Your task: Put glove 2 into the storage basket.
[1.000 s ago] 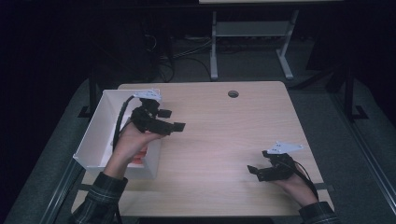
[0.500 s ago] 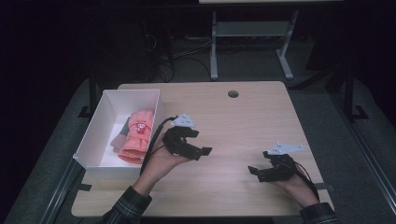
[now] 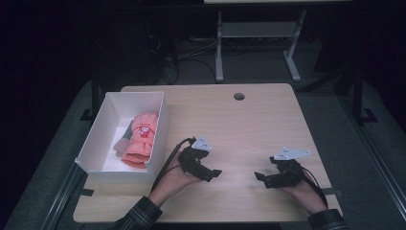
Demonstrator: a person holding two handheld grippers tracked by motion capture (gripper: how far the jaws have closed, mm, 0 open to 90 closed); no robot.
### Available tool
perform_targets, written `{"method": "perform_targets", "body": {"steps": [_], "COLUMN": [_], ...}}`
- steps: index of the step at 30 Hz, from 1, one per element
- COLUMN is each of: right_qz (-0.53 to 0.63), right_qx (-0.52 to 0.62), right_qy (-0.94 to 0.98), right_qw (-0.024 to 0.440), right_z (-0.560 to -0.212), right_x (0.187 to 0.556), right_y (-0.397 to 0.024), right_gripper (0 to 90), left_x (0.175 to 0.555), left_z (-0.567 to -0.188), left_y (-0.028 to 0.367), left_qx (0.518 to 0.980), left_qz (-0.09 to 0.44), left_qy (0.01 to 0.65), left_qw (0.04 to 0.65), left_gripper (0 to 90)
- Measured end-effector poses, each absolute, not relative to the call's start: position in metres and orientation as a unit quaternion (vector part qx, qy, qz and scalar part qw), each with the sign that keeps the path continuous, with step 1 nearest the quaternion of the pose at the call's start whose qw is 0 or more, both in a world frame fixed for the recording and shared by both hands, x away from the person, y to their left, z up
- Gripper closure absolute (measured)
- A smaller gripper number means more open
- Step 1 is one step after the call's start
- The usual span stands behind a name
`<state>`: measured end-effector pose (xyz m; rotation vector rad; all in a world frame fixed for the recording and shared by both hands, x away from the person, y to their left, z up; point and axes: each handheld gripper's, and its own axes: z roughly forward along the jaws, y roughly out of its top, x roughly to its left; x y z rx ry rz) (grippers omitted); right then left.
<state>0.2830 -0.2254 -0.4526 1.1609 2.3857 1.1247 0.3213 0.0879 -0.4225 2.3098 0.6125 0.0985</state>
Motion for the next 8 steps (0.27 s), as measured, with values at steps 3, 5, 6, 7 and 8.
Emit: {"method": "perform_targets", "body": {"steps": [3,5,6,7,8], "right_qz": [0.388,0.388,0.388,0.388,0.388], "right_qx": [0.401,0.4,0.4,0.401,0.4], "right_qy": [0.82,0.82,0.82,0.82,0.82], "right_qw": [0.129,0.129,0.129,0.128,0.128], "right_z": [-0.4528,-0.4529,-0.453,-0.453,-0.4529], "right_x": [0.2827,0.2828,0.2828,0.2826,0.2826], "right_y": [-0.225,-0.2251,-0.2252,-0.2253,-0.2254], "right_gripper": [13.8,13.8,13.7,13.7,13.7], "left_x": [0.3203,0.3196,0.3191,0.3195,0.3185], "left_z": [-0.4262,-0.4282,-0.4292,-0.4297,-0.4314], "left_y": [0.0871,0.0864,0.0861,0.0869,0.0861], "left_qx": [0.899,0.901,0.9,0.903,0.9], "left_qz": [0.037,0.038,0.038,0.038,0.039], "left_qy": [0.241,0.237,0.239,0.233,0.238], "left_qw": [0.363,0.362,0.364,0.358,0.364], "left_gripper": [14.8,14.5,14.5,14.5,14.4]}}
